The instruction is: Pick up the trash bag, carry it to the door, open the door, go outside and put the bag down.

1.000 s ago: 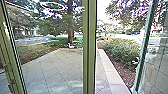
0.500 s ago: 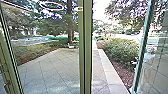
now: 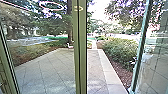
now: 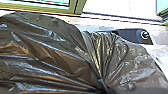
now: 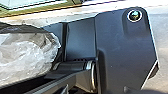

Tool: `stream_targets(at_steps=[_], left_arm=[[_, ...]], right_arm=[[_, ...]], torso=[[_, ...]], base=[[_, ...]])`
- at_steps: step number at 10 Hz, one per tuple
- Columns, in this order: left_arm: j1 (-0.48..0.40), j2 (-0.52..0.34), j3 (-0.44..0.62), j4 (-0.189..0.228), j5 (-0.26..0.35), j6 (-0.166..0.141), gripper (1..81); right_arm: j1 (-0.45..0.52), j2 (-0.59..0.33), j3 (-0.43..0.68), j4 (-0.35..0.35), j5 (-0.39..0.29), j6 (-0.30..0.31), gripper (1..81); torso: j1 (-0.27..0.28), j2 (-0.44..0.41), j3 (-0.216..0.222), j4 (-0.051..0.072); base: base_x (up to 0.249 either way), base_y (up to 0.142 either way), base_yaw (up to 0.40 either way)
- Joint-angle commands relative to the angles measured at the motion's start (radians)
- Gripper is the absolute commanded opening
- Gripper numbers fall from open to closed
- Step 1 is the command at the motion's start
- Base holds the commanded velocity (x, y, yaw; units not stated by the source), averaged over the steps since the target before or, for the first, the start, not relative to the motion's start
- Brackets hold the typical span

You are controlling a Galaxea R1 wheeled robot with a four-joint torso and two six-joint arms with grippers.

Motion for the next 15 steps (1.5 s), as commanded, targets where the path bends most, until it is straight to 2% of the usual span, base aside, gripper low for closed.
stream_targets(at_steps=[1,5,8,14,15], left_arm=[[-0.071,-0.004,0.003,0.007,0.051,0.007,1.0],[-0.071,-0.004,0.003,0.008,0.052,0.007,1.0],[-0.071,-0.001,0.003,0.027,0.051,0.007,1.0],[-0.071,-0.001,0.003,0.028,0.052,0.007,1.0],[-0.071,-0.001,0.001,0.028,0.052,0.007,1.0]], right_arm=[[0.058,0.017,0.002,0.006,-0.049,0.0,81.1],[0.052,0.019,-0.001,-0.001,-0.051,-0.003,81.1],[0.037,0.017,-0.008,-0.05,-0.055,-0.003,81.1],[0.038,0.017,-0.008,-0.048,-0.057,-0.002,81.1],[0.04,0.017,-0.006,-0.048,-0.057,-0.002,81.1]], torso=[[0.0,0.0,0.0,0.0],[0.0,0.0,0.0,0.0],[0.0,0.0,0.0,0.0],[0.0,0.0,0.0,0.0],[0.0,0.0,-0.029,0.0]], base=[[0.0,-0.093,0.0],[0.0,-0.095,0.0],[0.0,-0.101,0.0],[0.0,-0.101,0.0],[0.0,-0.102,0.0]])
